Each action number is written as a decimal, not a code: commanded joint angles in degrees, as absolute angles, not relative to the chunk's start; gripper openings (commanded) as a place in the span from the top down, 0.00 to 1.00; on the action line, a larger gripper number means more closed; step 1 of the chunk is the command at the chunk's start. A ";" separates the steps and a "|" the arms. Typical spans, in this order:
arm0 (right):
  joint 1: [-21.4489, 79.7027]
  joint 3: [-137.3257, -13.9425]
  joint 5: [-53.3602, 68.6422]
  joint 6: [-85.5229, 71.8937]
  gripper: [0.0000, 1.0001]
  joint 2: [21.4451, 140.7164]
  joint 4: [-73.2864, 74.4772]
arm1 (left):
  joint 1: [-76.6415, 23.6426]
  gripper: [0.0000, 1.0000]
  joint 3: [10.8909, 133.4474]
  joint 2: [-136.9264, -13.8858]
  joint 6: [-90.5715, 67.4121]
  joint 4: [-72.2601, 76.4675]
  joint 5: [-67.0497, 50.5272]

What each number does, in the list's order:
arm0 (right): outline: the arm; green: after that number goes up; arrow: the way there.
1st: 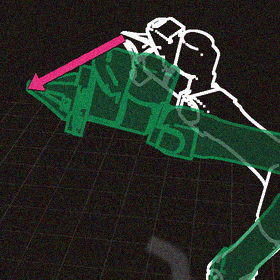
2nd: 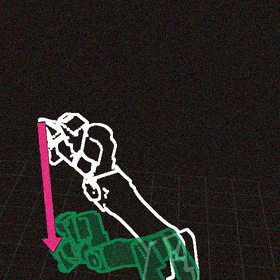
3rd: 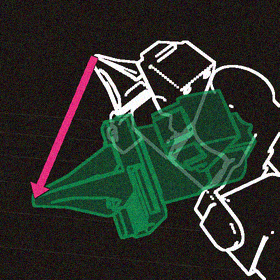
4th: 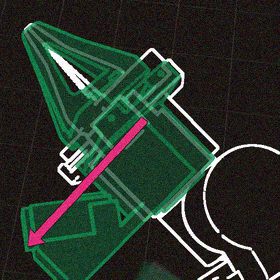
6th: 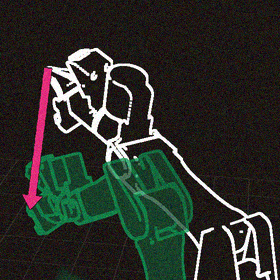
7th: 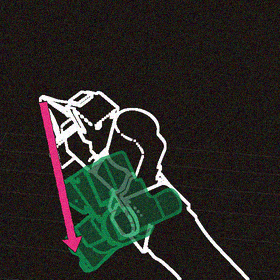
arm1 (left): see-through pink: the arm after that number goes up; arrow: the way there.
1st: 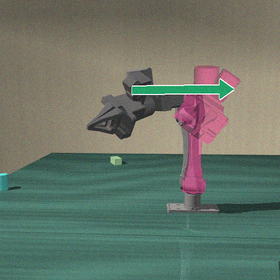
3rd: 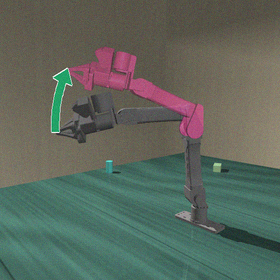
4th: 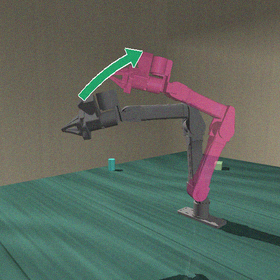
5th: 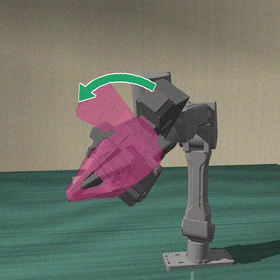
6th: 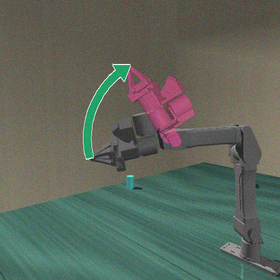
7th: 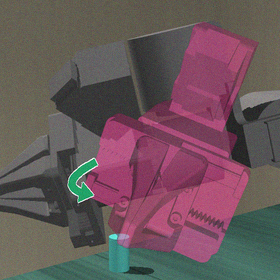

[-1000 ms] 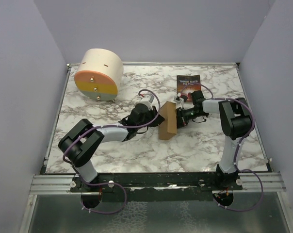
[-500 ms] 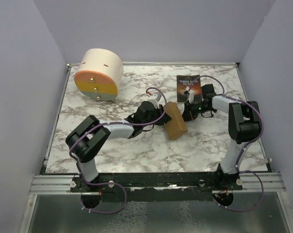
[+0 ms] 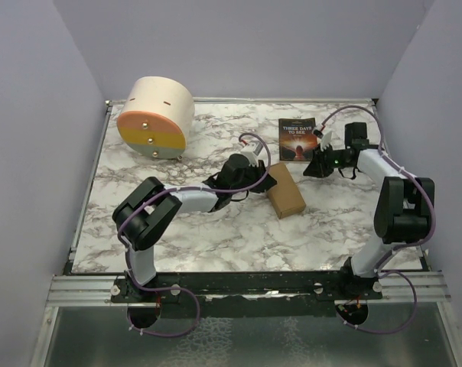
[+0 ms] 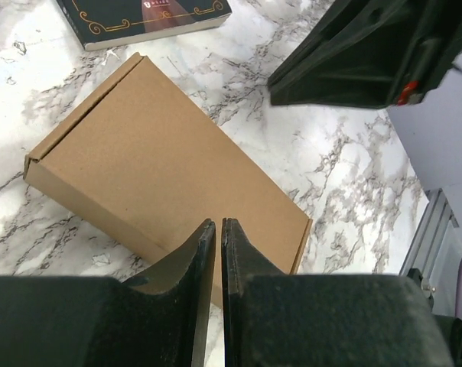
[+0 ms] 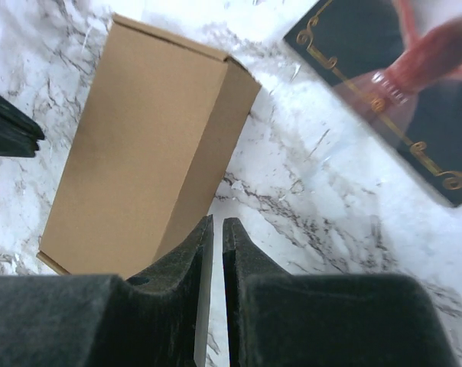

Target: Fold the paper box

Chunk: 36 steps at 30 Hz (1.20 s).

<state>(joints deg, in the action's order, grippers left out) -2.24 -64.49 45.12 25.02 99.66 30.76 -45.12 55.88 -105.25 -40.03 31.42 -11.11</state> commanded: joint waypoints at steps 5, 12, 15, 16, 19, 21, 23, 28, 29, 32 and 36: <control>-3.34 -60.09 52.90 30.48 0.87 88.40 25.16 | -45.42 0.84 52.47 -97.98 -30.96 30.41 -7.50; -3.34 -57.69 66.52 36.55 0.84 83.58 25.94 | -45.03 0.71 41.93 -85.06 -25.88 33.79 -0.04; -3.35 -57.79 68.63 38.40 0.81 82.65 27.01 | -44.28 0.55 37.23 -79.08 -25.33 35.81 2.52; -3.34 -57.68 68.73 38.52 0.80 82.30 26.82 | -43.77 0.49 35.84 -77.33 -25.44 36.07 3.15; -3.34 -57.00 66.81 39.90 0.68 79.89 25.68 | -41.81 0.34 32.03 -71.94 -25.67 35.88 4.68; -3.34 -55.91 64.36 41.04 0.52 77.13 23.78 | -40.10 0.24 29.83 -67.94 -26.11 34.91 5.78; -3.43 -54.71 61.49 41.12 0.33 74.12 20.91 | -38.14 0.12 28.46 -63.83 -26.82 32.73 6.62; -3.59 -59.89 52.55 33.26 0.00 70.74 19.77 | -32.82 0.03 30.81 -55.86 -27.05 22.26 5.68; -3.60 -62.04 49.74 28.85 0.01 71.20 19.36 | -31.95 0.01 32.36 -54.55 -26.60 20.32 5.18; -3.60 -71.72 41.48 17.44 0.01 73.91 24.65 | -30.11 0.01 36.73 -51.81 -25.56 14.70 4.45; -3.60 -80.14 42.67 13.32 0.01 74.98 29.68 | -29.05 0.01 45.16 -50.84 -22.88 6.13 2.82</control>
